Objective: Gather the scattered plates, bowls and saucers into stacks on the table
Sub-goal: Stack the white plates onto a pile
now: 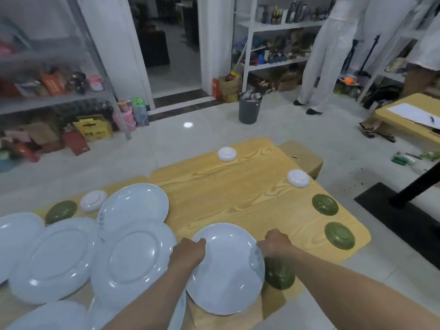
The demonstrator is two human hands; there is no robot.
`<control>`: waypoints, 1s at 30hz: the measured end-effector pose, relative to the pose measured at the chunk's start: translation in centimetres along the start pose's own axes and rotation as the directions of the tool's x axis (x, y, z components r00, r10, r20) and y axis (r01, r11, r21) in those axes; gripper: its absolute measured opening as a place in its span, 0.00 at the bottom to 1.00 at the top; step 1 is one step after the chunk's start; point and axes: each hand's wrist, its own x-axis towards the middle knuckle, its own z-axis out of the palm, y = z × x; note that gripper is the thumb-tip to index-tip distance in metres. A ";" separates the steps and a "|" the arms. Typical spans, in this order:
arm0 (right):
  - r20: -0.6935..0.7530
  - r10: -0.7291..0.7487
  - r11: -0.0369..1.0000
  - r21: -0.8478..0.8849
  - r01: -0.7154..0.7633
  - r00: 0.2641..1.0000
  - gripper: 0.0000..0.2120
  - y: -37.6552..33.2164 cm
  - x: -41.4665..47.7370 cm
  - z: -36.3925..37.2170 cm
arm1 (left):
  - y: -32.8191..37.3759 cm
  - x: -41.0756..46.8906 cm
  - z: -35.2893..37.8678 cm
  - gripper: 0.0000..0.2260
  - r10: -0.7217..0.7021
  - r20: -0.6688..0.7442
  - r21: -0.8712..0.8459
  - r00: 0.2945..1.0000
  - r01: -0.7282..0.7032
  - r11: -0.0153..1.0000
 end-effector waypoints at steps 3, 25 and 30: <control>0.027 -0.019 0.997 -0.076 0.021 0.999 0.10 0.4 2.1 0.6 | -0.7 0.3 1.2 0.27 -0.073 -0.036 -0.034 0.997 0.072 0.997; -0.114 -0.208 0.972 0.087 0.219 0.971 0.01 -8.7 -0.7 -0.2 | -2.5 -5.2 -6.9 0.22 -0.126 -0.254 -0.322 0.959 0.039 0.946; -0.097 -0.326 0.939 0.079 0.333 0.941 0.02 -14.5 -7.0 3.4 | -9.0 -8.5 -12.6 0.18 -0.166 -0.328 -0.416 0.930 0.016 0.909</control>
